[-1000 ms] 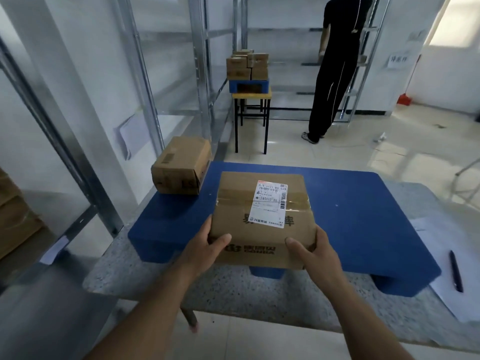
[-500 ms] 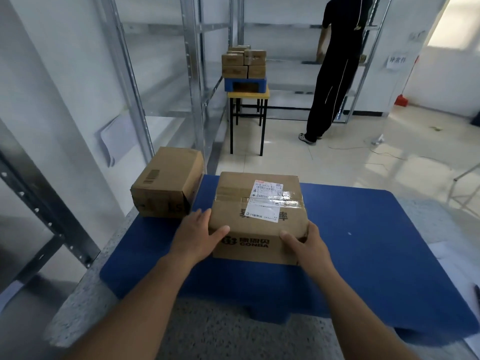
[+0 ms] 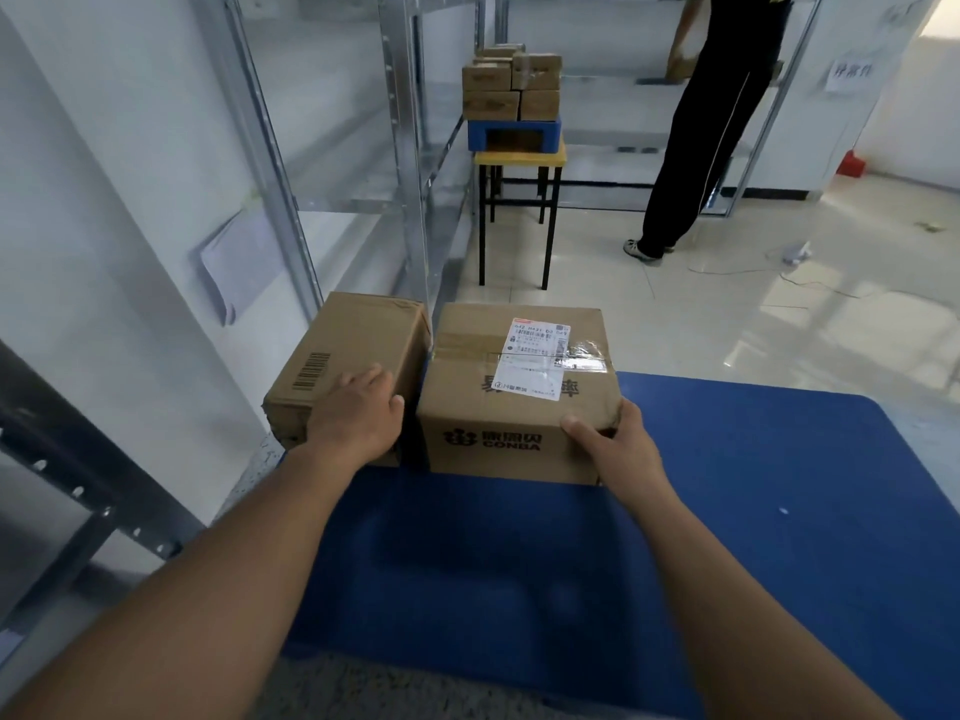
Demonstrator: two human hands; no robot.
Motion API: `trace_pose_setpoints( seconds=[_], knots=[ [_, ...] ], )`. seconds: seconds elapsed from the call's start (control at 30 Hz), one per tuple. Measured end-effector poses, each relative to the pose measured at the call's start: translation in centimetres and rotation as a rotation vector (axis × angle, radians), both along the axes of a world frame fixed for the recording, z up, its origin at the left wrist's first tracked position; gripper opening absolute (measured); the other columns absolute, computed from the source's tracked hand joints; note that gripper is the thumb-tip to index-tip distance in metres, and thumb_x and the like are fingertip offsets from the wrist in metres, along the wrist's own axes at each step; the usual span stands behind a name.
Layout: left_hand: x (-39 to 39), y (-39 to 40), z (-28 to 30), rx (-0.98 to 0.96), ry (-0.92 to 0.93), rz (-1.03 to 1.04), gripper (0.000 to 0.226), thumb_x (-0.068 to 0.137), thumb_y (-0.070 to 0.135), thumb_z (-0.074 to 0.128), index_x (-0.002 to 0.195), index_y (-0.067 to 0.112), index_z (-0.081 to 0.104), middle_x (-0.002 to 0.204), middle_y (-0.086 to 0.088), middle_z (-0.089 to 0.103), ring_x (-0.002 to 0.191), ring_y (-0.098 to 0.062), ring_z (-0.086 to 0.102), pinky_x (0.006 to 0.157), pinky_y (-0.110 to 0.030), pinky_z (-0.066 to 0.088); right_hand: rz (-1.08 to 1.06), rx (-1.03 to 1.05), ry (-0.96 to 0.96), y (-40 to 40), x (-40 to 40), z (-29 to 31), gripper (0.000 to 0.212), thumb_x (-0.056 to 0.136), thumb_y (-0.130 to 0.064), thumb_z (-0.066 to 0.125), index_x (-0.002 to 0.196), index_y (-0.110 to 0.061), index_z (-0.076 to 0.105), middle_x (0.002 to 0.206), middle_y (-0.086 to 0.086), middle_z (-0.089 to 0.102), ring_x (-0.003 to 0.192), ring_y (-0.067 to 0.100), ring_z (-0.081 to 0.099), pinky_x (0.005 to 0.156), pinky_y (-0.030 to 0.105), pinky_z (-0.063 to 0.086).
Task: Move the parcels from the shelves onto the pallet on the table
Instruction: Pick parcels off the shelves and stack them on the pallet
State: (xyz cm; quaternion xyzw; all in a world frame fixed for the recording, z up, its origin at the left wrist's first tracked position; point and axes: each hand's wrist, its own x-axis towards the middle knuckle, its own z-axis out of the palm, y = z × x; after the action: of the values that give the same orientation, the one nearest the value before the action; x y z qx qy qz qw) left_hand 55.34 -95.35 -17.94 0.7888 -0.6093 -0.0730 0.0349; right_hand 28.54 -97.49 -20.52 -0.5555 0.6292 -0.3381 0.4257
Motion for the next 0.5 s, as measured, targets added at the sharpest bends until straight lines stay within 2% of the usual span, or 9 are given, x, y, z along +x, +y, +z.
trace_pose_setpoints(
  seconds=[0.07, 0.2, 0.37, 0.5],
  knots=[
    [0.2, 0.0, 0.1, -0.014, 0.011, -0.014, 0.044, 0.1, 0.033, 0.028, 0.14, 0.018, 0.038, 0.153, 0.001, 0.028, 0.135, -0.026, 0.028, 0.107, -0.04, 0.027, 0.006, -0.002, 0.019, -0.6, 0.4, 0.0, 0.06, 0.086, -0.043, 0.063, 0.134, -0.021, 0.035, 0.107, -0.009, 0.049, 0.096, 0.016, 0.051, 0.076, 0.035, 0.049],
    [0.9, 0.1, 0.2, -0.024, 0.029, -0.04, 0.046, 0.1, 0.029, 0.03, 0.146, 0.021, 0.032, 0.155, 0.005, 0.024, 0.138, -0.025, 0.023, 0.111, -0.035, 0.02, 0.036, 0.008, 0.025, -1.2, 1.4, 0.0, 0.06, 0.086, -0.045, 0.063, 0.134, -0.021, 0.035, 0.111, -0.005, 0.05, 0.101, 0.018, 0.053, 0.082, 0.039, 0.051],
    [1.6, 0.1, 0.2, -0.013, 0.039, -0.077, 0.048, 0.1, 0.026, 0.032, 0.147, 0.022, 0.029, 0.155, 0.006, 0.022, 0.14, -0.024, 0.02, 0.112, -0.035, 0.018, 0.039, 0.001, 0.029, -1.2, 2.2, 0.0, 0.06, 0.087, -0.045, 0.062, 0.134, -0.019, 0.034, 0.11, -0.005, 0.049, 0.099, 0.017, 0.051, 0.077, 0.034, 0.046],
    [1.8, 0.2, 0.1, -0.023, 0.031, -0.101, 0.047, 0.1, 0.025, 0.033, 0.146, 0.021, 0.031, 0.154, 0.005, 0.025, 0.139, -0.024, 0.022, 0.113, -0.036, 0.017, 0.043, 0.009, 0.042, -1.1, 2.2, 0.1, 0.062, 0.087, -0.045, 0.061, 0.135, -0.019, 0.032, 0.111, -0.005, 0.048, 0.099, 0.018, 0.051, 0.078, 0.035, 0.047]
  ],
)
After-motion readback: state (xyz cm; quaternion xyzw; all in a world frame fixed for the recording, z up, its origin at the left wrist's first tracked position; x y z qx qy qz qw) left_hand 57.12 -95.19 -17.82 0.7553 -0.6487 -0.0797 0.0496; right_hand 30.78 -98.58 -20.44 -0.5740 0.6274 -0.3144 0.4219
